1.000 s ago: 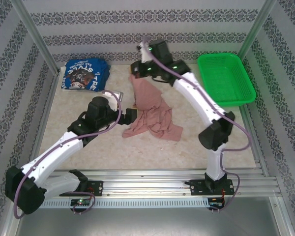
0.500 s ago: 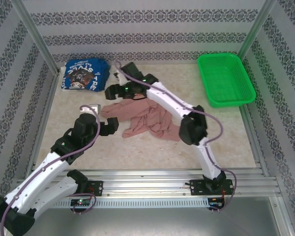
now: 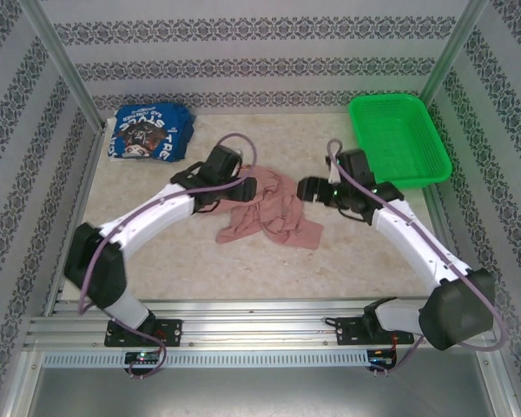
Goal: Fold and stack the t-shirts
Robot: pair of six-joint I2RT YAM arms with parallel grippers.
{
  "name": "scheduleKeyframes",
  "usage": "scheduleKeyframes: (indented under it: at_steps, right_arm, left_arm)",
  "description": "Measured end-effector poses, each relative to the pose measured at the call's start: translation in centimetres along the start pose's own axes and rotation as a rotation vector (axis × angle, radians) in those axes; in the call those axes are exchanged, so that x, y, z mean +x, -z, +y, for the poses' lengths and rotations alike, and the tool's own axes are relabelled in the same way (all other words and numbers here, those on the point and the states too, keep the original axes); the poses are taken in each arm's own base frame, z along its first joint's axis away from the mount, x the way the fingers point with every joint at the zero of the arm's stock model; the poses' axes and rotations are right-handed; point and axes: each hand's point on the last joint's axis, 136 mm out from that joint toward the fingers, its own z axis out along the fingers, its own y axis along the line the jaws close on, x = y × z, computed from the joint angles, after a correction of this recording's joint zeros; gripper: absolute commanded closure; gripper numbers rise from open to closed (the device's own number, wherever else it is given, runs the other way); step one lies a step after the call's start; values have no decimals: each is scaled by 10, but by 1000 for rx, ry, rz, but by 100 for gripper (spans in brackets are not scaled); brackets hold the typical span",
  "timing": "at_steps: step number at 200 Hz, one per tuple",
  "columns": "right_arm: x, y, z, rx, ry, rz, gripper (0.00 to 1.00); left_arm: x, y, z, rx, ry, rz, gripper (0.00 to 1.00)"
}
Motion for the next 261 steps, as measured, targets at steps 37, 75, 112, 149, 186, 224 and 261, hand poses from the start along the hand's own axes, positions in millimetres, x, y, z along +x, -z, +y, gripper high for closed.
scheduleKeyframes:
  at_steps: [37, 75, 112, 149, 186, 224, 261]
  right_arm:
    - [56, -26, -50, 91, -84, 138, 17]
    - [66, -26, -63, 103, -106, 132, 17]
    - [68, -27, -65, 98, -105, 118, 17]
    - [79, -31, -71, 107, -114, 136, 18]
    - [81, -36, -72, 101, -125, 138, 18]
    - [84, -40, -74, 99, -143, 133, 20]
    - [101, -46, -69, 91, -151, 175, 21]
  left_arm:
    - [-17, -53, -16, -3, -71, 56, 33]
    - [-17, -89, -18, -22, -118, 95, 43]
    - [-22, -110, -20, -25, -146, 105, 59]
    - [-18, -121, -13, -40, -156, 126, 66]
    - [-17, -122, -7, -48, -160, 134, 100]
    - [-15, -124, -3, -47, -160, 134, 100]
    - [2, -93, 5, -40, -156, 129, 100]
